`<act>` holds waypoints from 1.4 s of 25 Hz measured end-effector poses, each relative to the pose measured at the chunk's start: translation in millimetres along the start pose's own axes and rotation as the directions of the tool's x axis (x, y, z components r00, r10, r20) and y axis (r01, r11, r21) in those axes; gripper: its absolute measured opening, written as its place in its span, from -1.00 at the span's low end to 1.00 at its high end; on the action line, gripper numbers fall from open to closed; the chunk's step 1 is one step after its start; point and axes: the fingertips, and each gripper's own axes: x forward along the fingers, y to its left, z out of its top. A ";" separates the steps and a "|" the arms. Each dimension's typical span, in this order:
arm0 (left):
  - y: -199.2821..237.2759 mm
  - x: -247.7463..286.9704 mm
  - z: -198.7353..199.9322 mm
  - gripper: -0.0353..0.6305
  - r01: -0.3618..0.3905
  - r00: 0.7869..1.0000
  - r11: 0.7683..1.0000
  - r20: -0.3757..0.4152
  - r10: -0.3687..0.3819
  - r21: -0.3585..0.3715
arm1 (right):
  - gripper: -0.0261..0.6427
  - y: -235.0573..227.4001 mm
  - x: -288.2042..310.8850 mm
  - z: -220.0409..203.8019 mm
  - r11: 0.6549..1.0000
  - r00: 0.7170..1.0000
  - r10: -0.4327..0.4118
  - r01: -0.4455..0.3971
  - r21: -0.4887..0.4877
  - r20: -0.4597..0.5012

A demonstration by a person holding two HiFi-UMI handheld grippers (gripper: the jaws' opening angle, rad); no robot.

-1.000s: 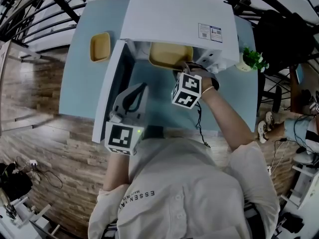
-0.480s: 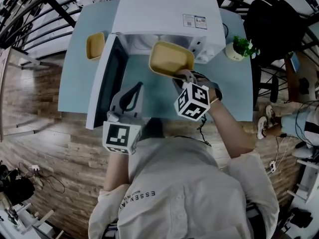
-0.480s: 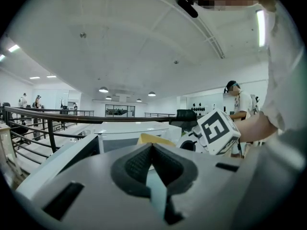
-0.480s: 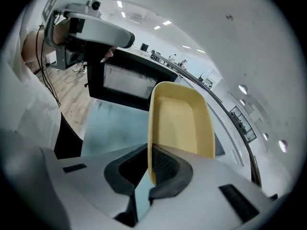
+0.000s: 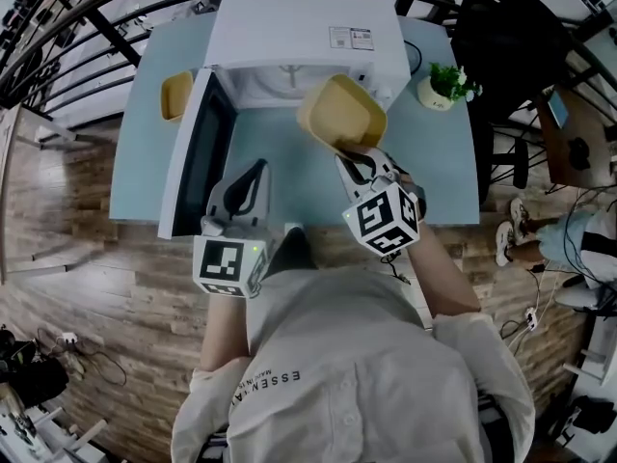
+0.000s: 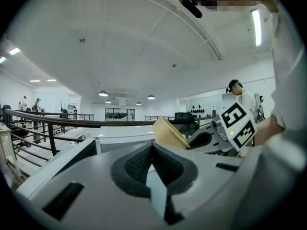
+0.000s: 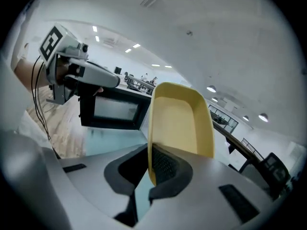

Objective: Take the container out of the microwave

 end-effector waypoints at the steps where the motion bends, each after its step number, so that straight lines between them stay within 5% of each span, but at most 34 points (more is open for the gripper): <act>1: -1.2 -0.2 2.4 -0.89 -0.001 1.000 1.000 0.007 0.001 0.003 | -0.86 -4.3 -6.7 1.8 0.999 0.999 -0.024 0.024 0.022 0.024; 9: -11.3 -2.7 10.8 -0.89 -0.008 1.000 1.000 0.021 0.008 0.013 | -0.85 -28.5 -54.4 25.1 0.971 0.956 -0.178 0.133 0.198 0.232; 16: -21.5 -11.0 20.3 -0.89 -0.003 0.999 1.000 0.038 0.002 0.029 | -0.86 -36.0 -87.8 36.4 0.932 0.901 -0.262 0.143 0.333 0.347; 27: -31.1 -30.1 26.0 -0.89 -0.006 0.999 1.000 0.052 0.005 0.015 | -0.86 -51.0 -124.4 18.9 0.824 0.853 -0.356 0.093 0.558 0.383; 35: -39.7 -34.4 31.7 -0.89 -0.026 0.998 0.999 0.054 0.024 0.033 | -0.87 -43.9 -128.3 15.1 0.865 0.865 -0.344 0.141 0.482 0.365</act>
